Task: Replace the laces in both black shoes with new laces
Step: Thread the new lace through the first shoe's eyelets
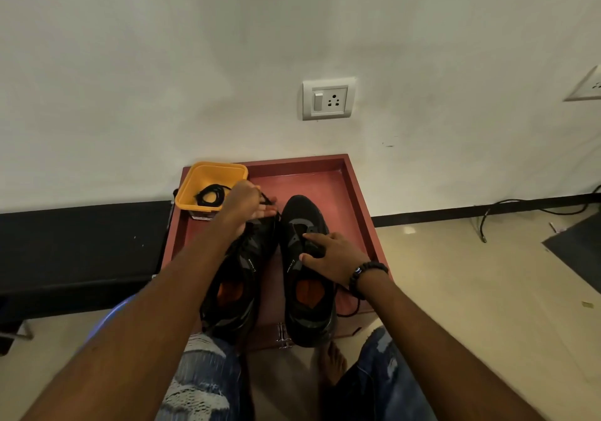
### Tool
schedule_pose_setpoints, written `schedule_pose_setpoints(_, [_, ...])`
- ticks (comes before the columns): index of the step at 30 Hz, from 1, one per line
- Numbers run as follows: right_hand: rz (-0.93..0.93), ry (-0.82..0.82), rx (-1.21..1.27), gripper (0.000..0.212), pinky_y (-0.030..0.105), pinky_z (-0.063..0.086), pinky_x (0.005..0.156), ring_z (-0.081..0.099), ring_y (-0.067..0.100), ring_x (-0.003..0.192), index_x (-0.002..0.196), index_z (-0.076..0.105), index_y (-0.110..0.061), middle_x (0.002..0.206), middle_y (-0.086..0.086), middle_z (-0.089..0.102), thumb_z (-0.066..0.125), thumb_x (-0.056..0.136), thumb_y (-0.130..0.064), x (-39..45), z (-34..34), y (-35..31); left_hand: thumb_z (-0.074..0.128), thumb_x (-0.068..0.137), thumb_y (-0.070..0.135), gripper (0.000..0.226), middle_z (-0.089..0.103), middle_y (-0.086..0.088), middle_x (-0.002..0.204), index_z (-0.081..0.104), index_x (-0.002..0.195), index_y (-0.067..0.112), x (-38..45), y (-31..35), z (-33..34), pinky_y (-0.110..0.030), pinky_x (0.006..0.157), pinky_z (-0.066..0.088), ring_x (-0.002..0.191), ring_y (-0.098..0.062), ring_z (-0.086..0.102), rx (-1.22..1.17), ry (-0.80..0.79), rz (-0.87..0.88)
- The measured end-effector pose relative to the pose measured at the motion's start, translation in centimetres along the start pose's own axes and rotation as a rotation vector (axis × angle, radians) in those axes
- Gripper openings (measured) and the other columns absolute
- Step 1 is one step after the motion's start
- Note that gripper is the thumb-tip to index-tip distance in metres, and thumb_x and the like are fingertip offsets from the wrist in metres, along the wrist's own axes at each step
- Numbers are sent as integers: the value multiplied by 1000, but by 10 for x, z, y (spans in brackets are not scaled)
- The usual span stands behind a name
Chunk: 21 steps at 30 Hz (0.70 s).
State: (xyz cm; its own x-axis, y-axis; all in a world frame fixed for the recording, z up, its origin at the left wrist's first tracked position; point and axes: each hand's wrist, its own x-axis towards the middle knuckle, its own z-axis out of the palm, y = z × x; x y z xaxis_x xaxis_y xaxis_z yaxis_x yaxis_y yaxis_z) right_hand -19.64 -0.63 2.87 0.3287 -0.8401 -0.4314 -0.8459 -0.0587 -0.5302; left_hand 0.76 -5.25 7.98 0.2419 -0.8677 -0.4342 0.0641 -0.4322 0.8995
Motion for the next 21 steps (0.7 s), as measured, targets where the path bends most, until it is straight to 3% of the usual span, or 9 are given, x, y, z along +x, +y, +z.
schedule_pose_setpoints(2, [-1, 7, 26, 63, 42, 47, 102, 45, 28, 127, 148, 34, -45, 146, 3, 33, 52, 91, -62, -1, 1, 1, 28, 104, 2, 19, 62, -20, 93, 47, 107, 0, 1, 7, -13, -26, 54, 58, 72, -26, 64, -41, 40, -10])
schedule_pose_setpoints(5, [5, 18, 61, 62, 41, 47, 102, 45, 27, 127, 148, 35, -45, 147, 2, 32, 53, 90, -61, -3, 2, 1, 26, 100, -6, 32, 58, -23, 107, 45, 77, 7, -2, 20, -30, -26, 56, 59, 78, -27, 64, -143, 143, 13])
schedule_pose_setpoints(8, [-3, 14, 91, 63, 42, 47, 101, 46, 28, 126, 146, 39, -40, 143, 2, 38, 54, 89, -62, -3, 4, 2, 26, 99, -5, 28, 62, -21, 113, 51, 86, -2, -4, 24, -47, -36, 73, 58, 89, -31, 67, -171, 245, 35])
schedule_pose_setpoints(10, [-32, 41, 151, 55, 37, 50, 96, 54, 23, 119, 138, 50, -32, 131, 0, 52, 56, 91, -59, -7, 1, 5, 33, 102, 9, 26, 69, -18, 106, 54, 107, -6, -4, 11, -57, -38, 61, 58, 70, -25, 68, 147, 289, 96])
schedule_pose_setpoints(12, [-35, 90, 224, 36, 23, 49, 80, 58, 13, 102, 123, 61, -25, 109, -7, 61, 57, 95, -47, -16, 0, 9, 41, 102, 17, 18, 67, -18, 98, 49, 110, 3, -8, -7, -60, -36, 53, 54, 66, -24, 64, 483, 249, 167])
schedule_pose_setpoints(14, [-21, 152, 255, 16, 20, 46, 74, 58, 9, 94, 105, 64, -27, 99, -11, 63, 61, 95, -38, -27, 5, 15, 51, 97, 15, 24, 60, -18, 109, 45, 119, 8, -17, -21, -57, -36, 63, 52, 80, -26, 62, 702, 225, 211])
schedule_pose_setpoints(16, [11, 208, 273, 5, 28, 52, 82, 60, 9, 92, 91, 62, -29, 95, -9, 65, 63, 95, -34, -31, 14, 20, 59, 95, 17, 42, 45, -19, 132, 40, 132, 8, -24, -32, -48, -41, 82, 52, 100, -32, 58, 814, 235, 298])
schedule_pose_setpoints(19, [37, 235, 239, 6, 33, 55, 84, 63, 14, 89, 93, 58, -27, 92, -4, 66, 57, 98, -30, -33, 17, 17, 62, 94, 21, 54, 23, -14, 148, 33, 140, 12, -44, -42, -22, -42, 88, 55, 108, -32, 58, 888, 171, 438])
schedule_pose_setpoints(21, [19, 244, 251, 7, 27, 53, 75, 63, 16, 85, 97, 53, -24, 92, 1, 65, 50, 102, -28, -35, 12, 9, 62, 92, 23, 53, 23, -9, 146, 35, 136, 16, -58, -47, -4, -45, 87, 56, 109, -30, 57, 973, 141, 557])
